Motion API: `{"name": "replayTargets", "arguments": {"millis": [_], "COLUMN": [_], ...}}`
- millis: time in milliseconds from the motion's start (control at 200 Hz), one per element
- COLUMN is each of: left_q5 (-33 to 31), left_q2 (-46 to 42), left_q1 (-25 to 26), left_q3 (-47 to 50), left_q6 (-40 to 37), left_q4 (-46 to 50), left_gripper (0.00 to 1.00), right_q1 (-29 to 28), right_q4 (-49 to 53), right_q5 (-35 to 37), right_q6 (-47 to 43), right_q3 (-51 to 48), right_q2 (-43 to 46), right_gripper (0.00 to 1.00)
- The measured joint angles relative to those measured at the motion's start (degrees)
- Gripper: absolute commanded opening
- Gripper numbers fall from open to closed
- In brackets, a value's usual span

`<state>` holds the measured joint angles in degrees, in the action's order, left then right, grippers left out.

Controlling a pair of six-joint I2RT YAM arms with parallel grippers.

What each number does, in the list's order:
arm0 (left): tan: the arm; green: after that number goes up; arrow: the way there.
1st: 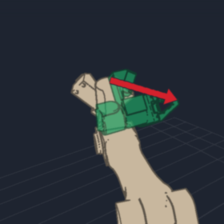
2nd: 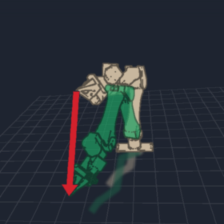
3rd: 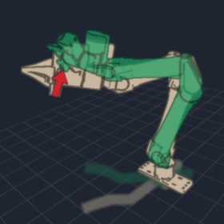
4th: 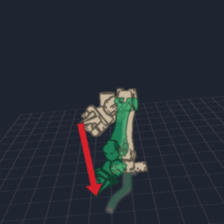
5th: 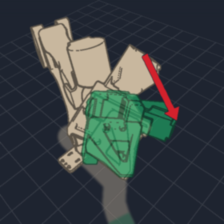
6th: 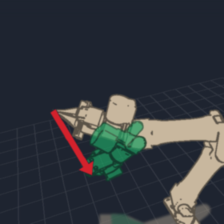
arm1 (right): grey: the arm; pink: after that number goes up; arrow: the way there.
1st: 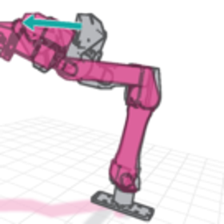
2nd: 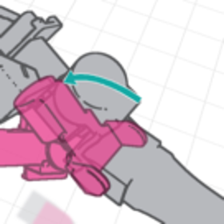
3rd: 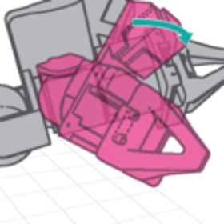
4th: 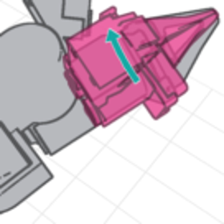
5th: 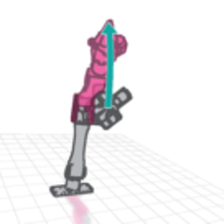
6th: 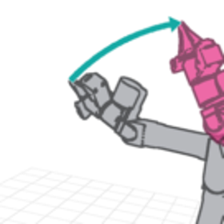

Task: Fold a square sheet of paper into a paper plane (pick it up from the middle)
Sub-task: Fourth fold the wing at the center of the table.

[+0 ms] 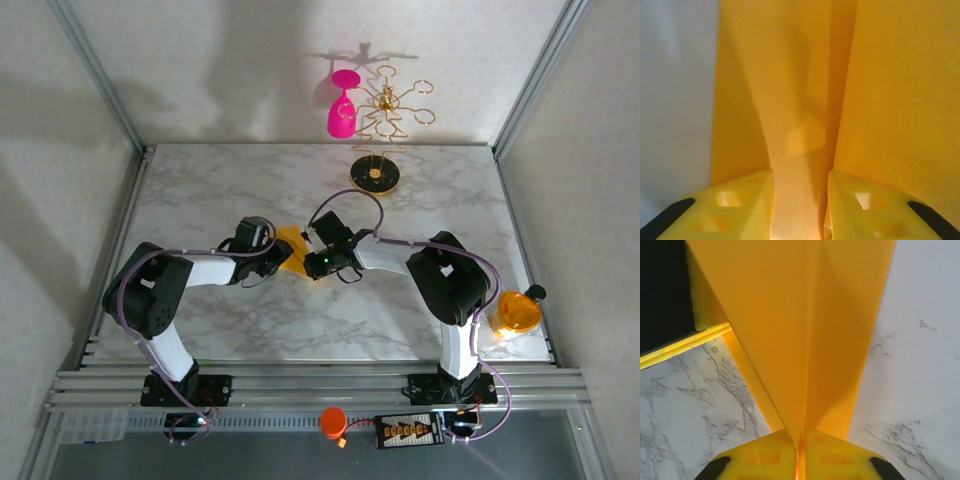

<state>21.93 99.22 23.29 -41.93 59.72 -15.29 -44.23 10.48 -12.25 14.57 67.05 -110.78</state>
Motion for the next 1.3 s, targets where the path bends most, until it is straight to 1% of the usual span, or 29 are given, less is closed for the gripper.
{"name": "replayTargets", "arguments": {"millis": [120, 220, 310, 396, 496, 586, 741, 891, 1162, 1302], "left_q5": [0.0, 0.0, -0.1, -0.1, -0.3, -0.3, -0.5, -0.5, -0.5, -0.5], "left_q2": [0.2, 0.7, 1.1, 1.1, 1.2, 1.3, 1.4, 1.7, 1.8, 1.9], "left_q1": [0.0, 0.0, 0.0, 0.1, 0.2, 0.2, 0.2, 0.2, 0.2, 0.2], "left_q3": [-0.2, -1.0, -1.8, -2.3, -2.8, -3.3, -3.7, -4.2, -4.6, -4.6], "left_q6": [0.0, 0.0, 0.1, 0.2, 0.3, 0.5, 0.5, 0.7, 0.7, 0.7], "left_q4": [0.1, 0.8, 1.6, 2.5, 3.8, 4.7, 5.6, 6.4, 7.0, 7.0], "left_gripper": [0.34, 0.34, 0.33, 0.33, 0.32, 0.32, 0.3, 0.3, 0.29, 0.29], "right_q1": [0.0, 0.0, 0.0, -0.2, -1.1, -2.6, -5.2, -6.3, -6.4, -6.4], "right_q4": [-0.1, -0.7, -2.3, -4.1, -6.1, -7.4, -8.0, -8.3, -8.4, -8.4], "right_q5": [0.0, 0.2, 0.2, 0.7, 3.8, 7.9, 13.5, 16.7, 18.7, 18.7], "right_q6": [-0.4, -1.1, -2.1, -3.7, -5.7, -7.3, -9.2, -10.1, -11.6, -12.5], "right_q3": [0.0, 0.0, -0.8, -2.1, -3.1, -4.1, -5.3, -5.5, -5.6, -5.6], "right_q2": [0.0, 0.5, 2.5, 4.9, 6.3, 6.3, 5.9, 4.4, 2.2, 2.1], "right_gripper": [0.25, 0.29, 0.33, 0.38, 0.41, 0.43, 0.4, 0.3, 0.28, 0.2]}}
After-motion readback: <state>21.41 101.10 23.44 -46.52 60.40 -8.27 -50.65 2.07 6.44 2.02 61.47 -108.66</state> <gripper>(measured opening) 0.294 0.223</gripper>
